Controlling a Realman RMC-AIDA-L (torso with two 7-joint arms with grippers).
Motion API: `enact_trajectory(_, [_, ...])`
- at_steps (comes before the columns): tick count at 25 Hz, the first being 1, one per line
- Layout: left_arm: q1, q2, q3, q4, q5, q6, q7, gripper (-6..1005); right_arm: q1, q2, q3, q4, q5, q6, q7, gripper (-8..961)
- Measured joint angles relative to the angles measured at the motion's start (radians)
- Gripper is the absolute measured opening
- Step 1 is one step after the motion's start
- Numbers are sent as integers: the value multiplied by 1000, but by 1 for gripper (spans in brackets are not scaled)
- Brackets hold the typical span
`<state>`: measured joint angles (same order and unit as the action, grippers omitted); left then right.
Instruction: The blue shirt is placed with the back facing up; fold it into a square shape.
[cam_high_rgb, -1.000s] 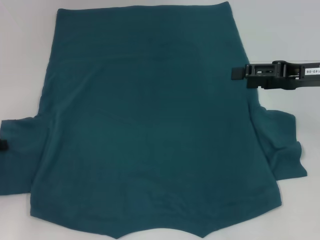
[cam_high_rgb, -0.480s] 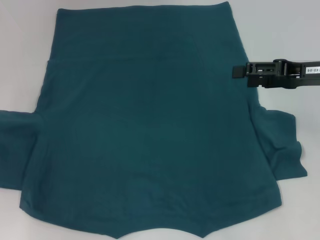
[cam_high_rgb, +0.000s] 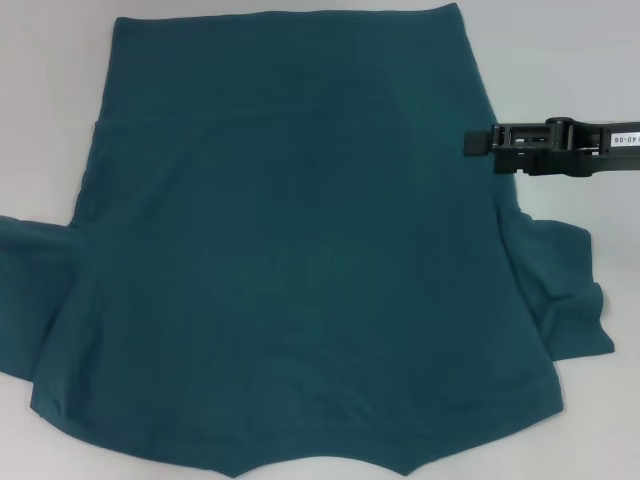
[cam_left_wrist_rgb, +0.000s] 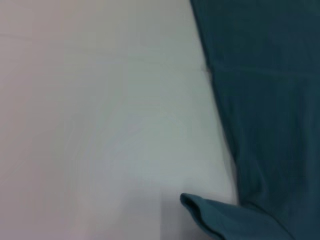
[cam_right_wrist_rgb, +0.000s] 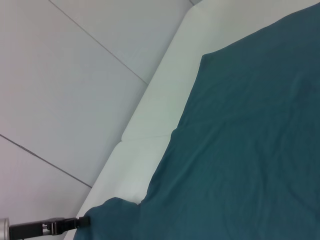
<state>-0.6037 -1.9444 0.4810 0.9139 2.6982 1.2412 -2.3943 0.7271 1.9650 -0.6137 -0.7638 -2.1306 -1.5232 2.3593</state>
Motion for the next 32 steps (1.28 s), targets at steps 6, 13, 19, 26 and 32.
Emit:
enact_trajectory(6, [-6,-4,100,56,9,42,-78,3,0,0,0,0,0,0,0,941])
enact_trajectory(13, [-35,-22,180,137,26,175,-227,2,1,0,-2,0,0,0,0,942])
enact_trajectory(19, [-91,-24,264,149,33,241,-345,2,4,0,-7,0,0,4,0,942])
enact_trajectory(26, [-187,-38,297,83,101,243,-434,2,2,0,-7,0,0,5,-1,941])
enact_trajectory(32, [-251,-54,300,9,127,210,-479,2,1,0,-8,0,0,6,-1,942])
